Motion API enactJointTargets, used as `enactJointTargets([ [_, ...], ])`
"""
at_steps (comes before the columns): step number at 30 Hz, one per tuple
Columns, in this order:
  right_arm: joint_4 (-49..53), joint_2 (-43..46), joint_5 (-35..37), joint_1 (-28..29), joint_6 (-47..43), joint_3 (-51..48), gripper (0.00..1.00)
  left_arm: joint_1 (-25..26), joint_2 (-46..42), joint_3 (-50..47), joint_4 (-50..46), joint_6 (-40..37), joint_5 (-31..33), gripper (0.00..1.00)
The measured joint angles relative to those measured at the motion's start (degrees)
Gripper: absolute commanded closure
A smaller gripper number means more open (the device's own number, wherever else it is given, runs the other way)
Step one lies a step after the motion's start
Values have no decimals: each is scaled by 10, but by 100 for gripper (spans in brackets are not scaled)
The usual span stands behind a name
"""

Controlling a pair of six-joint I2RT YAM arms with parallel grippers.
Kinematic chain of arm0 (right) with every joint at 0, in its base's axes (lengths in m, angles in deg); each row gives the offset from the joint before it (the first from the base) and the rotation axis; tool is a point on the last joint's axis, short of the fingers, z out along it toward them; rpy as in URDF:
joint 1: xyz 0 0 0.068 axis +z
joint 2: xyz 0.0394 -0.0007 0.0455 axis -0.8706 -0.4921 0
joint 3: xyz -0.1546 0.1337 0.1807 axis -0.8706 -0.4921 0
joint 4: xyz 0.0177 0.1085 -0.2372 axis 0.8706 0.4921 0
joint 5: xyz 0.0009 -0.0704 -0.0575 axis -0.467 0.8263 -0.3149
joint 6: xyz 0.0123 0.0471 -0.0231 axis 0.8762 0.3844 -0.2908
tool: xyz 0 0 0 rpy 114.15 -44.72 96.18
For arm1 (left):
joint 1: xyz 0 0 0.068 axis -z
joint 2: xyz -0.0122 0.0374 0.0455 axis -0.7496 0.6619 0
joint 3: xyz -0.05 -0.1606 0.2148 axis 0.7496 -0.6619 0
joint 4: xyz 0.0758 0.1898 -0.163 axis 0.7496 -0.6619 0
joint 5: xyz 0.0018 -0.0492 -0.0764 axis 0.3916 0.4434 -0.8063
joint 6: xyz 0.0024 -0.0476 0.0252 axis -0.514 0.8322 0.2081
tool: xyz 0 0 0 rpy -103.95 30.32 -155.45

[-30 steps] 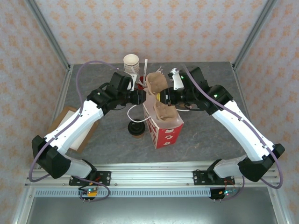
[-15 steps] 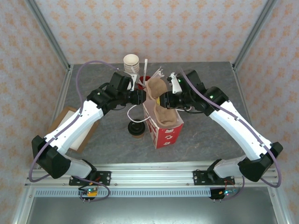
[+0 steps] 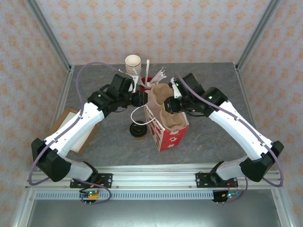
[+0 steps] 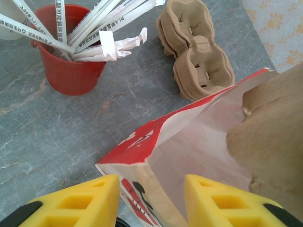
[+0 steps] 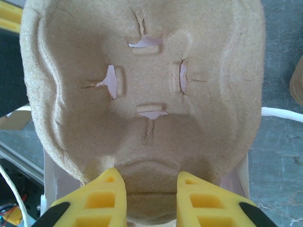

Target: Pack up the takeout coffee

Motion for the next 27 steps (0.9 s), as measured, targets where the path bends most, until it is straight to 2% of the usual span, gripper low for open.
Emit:
enactJointTargets([
  [11,55,-35,73,44,-29,37,78,0,0,0,0,-3,8,60],
  [27,90,-32,68,49,-71,46,78,0,0,0,-4,-17,17,64],
])
